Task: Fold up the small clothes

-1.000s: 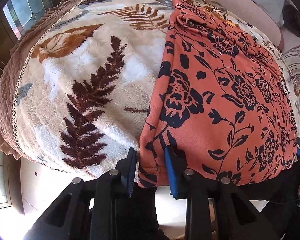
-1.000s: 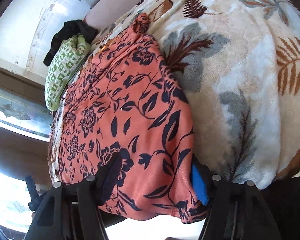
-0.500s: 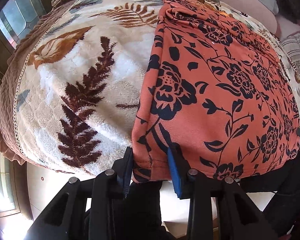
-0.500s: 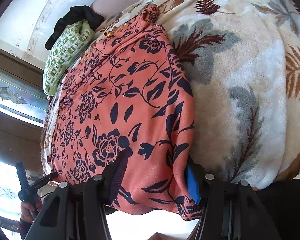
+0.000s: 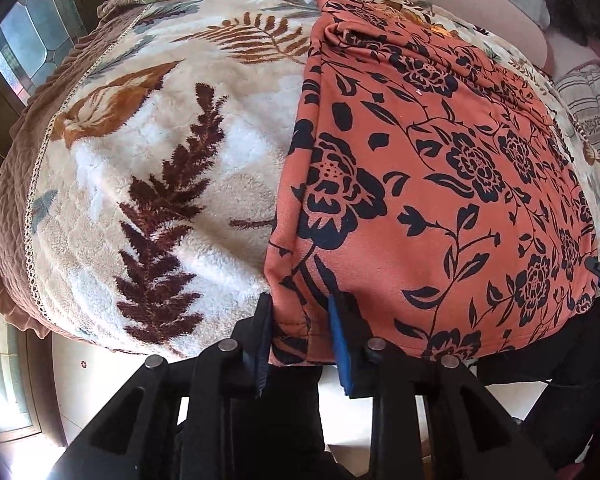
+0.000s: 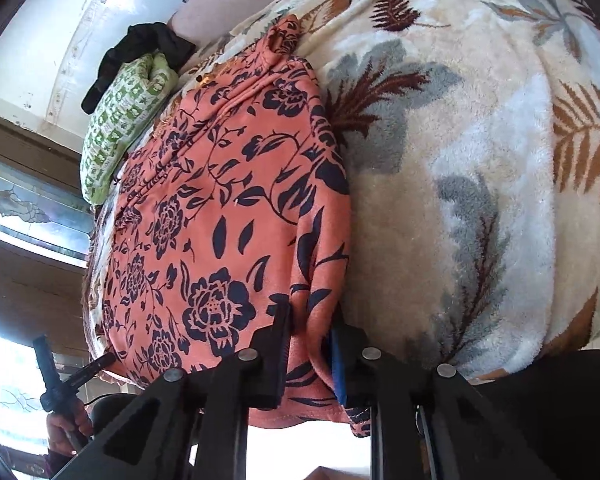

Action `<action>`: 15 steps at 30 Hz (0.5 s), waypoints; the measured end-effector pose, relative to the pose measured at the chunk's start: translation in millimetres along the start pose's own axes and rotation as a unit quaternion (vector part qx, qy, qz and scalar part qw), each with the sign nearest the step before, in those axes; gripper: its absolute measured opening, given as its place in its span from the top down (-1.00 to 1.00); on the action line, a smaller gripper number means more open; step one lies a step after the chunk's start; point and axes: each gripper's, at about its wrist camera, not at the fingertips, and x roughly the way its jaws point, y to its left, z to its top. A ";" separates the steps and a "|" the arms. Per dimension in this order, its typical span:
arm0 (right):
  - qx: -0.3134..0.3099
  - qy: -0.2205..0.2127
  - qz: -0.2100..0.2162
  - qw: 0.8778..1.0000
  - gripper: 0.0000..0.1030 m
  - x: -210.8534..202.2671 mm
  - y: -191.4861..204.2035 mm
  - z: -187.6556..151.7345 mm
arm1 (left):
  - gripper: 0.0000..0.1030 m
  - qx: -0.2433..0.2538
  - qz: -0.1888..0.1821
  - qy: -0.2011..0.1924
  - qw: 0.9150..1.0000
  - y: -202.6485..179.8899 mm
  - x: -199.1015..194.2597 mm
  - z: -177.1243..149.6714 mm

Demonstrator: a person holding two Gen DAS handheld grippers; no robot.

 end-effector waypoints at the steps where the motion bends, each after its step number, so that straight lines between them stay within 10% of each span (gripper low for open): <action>1: -0.005 0.000 0.000 1.000 0.59 1.1 1.4 -0.5 | 0.41 0.001 0.000 -0.001 1.000 -1.0 0.2 0.0; 8: -0.048 0.012 -0.008 0.999 0.49 5.2 10.0 -4.0 | 0.70 0.028 0.025 -0.022 0.999 -10.0 -11.1 -3.3; 15: -0.071 0.002 -0.015 0.997 0.57 5.1 17.8 -6.7 | 0.49 0.044 0.001 -0.018 0.999 -19.9 -8.3 -1.1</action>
